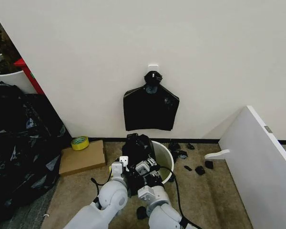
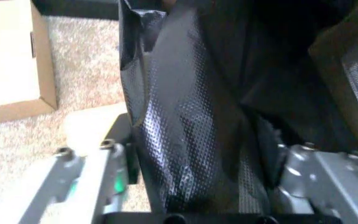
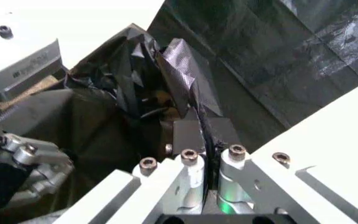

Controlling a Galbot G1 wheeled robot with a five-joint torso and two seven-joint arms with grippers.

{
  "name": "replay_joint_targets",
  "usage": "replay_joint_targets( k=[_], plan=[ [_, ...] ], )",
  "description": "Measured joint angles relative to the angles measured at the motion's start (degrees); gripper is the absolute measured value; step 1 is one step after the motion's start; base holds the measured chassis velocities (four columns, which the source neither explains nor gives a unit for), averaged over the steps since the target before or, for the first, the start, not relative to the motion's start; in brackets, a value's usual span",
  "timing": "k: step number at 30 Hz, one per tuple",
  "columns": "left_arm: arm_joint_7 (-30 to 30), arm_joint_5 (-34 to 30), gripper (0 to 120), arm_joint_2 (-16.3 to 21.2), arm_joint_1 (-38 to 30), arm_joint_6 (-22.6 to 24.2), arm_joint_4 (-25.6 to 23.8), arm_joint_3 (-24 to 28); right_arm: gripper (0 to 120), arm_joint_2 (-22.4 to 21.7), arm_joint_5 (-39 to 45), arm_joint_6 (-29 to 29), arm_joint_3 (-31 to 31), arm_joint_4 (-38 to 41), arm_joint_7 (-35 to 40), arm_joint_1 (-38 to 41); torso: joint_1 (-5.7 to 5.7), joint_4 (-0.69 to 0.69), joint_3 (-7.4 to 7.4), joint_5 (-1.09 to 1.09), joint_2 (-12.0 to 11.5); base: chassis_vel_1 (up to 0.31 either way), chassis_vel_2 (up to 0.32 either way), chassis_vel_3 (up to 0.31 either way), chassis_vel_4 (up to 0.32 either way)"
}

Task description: Place the garbage bag over the trash bin.

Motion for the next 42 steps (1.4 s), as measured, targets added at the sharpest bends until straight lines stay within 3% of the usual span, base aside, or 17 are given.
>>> replay_joint_targets(
  k=[14,28,42],
  plan=[
    [-0.74,-0.59,3,-0.04,1.43,-3.45,-0.12,-1.57,0,-1.19,2.11,1.82,1.29,0.49,0.53,-0.56,0.0,-0.01,0.0,-0.04,0.0,0.0,0.0,0.0,0.0],
    [5.35,2.97,2,1.54,9.83,-11.3,-6.64,-8.24,0,-5.13,12.05,4.35,7.12,3.81,0.19,-0.48,0.0,0.02,0.0,-0.01,0.0,0.0,0.0,0.0,0.0],
    [10.24,7.02,2,5.32,12.81,-10.85,-11.4,-8.46,0,-11.99,26.7,3.68,10.66,5.54,1.33,2.91,0.0,0.0,0.0,0.0,0.0,0.0,0.0,0.0,0.0]
  ],
)
